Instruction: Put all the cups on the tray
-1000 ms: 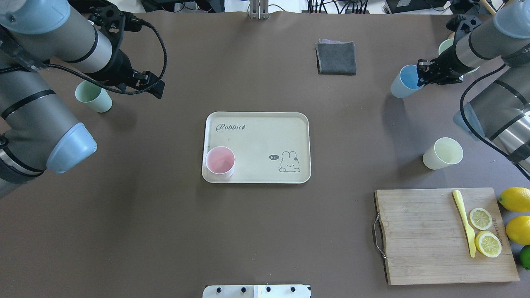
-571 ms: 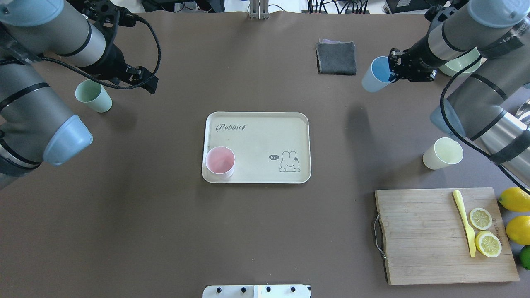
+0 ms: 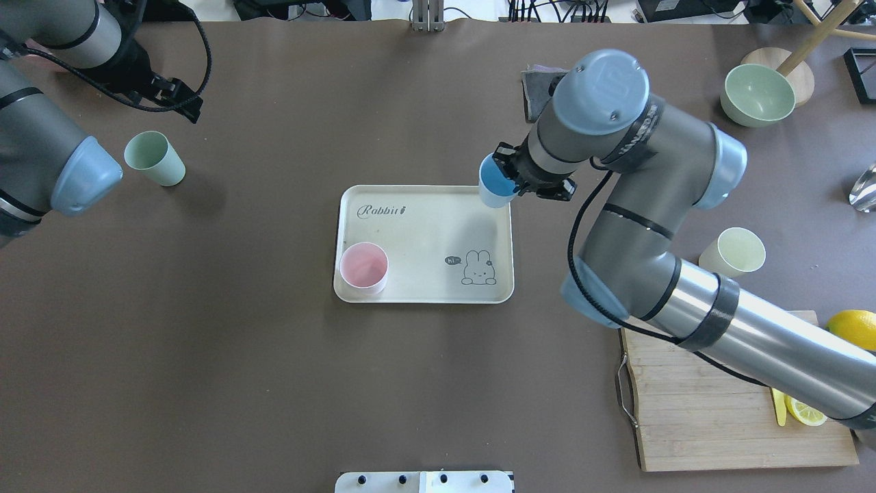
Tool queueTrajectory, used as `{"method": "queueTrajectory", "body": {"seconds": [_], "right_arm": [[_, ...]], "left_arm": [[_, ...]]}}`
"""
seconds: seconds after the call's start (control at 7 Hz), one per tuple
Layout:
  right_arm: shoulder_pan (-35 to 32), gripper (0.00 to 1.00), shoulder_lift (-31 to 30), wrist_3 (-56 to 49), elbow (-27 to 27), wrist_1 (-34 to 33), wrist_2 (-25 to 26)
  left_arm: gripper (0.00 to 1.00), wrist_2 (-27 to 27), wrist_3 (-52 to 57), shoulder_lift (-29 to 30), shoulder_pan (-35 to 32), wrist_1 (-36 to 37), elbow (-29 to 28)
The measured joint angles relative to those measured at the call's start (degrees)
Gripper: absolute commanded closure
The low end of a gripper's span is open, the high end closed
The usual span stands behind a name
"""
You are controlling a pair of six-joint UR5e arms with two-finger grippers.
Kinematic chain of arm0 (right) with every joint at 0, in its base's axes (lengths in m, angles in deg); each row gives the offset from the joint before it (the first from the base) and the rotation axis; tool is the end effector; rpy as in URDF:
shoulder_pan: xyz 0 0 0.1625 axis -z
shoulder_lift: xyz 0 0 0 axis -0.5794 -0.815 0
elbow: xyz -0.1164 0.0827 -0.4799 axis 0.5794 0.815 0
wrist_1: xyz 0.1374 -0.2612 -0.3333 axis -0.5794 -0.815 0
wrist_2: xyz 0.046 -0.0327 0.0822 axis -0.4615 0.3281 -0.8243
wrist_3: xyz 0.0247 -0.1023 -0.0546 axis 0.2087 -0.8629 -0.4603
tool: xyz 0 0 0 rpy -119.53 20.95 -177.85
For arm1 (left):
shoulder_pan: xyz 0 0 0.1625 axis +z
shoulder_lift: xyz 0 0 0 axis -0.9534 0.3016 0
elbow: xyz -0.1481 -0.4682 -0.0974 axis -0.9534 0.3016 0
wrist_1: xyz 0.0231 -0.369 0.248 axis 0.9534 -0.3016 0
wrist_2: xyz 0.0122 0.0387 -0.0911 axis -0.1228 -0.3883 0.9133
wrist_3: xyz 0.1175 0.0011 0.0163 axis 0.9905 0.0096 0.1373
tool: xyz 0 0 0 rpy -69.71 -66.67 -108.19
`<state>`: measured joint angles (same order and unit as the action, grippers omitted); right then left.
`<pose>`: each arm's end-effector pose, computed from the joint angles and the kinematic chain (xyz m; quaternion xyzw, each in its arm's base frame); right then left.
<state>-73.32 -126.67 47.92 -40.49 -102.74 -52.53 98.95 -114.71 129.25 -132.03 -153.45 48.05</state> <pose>-0.5433 -0.5484 0.2842 -0.0132 -0.4137 0.2666 0.8704 0.3055 -0.6713 0.3967 0.1596 0.3504 0.1176 0.9154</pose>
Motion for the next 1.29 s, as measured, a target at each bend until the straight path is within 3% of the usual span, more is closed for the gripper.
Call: {"method": "queueTrajectory", "body": {"seconds": [0.14, 0.29, 0.43, 0.86, 1.29], "right_arm": [[2.3, 0.49, 1.7, 0.7, 1.6, -0.2, 1.8], [3.5, 0.29, 2.8, 0.8, 3.5, -0.1, 2.9], [4.0, 0.0, 3.4, 0.6, 4.8, 0.0, 3.4], [1.1, 0.0, 4.0, -1.9, 3.1, -2.0, 3.1], [-10.1, 0.0, -2.3, -15.1, -11.2, -12.8, -6.9]], "left_arm": [[0.02, 0.0, 1.0, -0.1, -0.5, -2.4, -2.3], [0.02, 0.1, 1.3, -0.2, -0.7, -5.2, -4.4], [0.02, 0.1, 1.5, -0.4, -0.8, -6.9, -5.7], [0.02, 2.4, 5.0, -0.7, -2.9, -7.8, -8.0], [0.02, 4.8, 10.9, -0.8, -5.1, -11.4, -15.0]]}}
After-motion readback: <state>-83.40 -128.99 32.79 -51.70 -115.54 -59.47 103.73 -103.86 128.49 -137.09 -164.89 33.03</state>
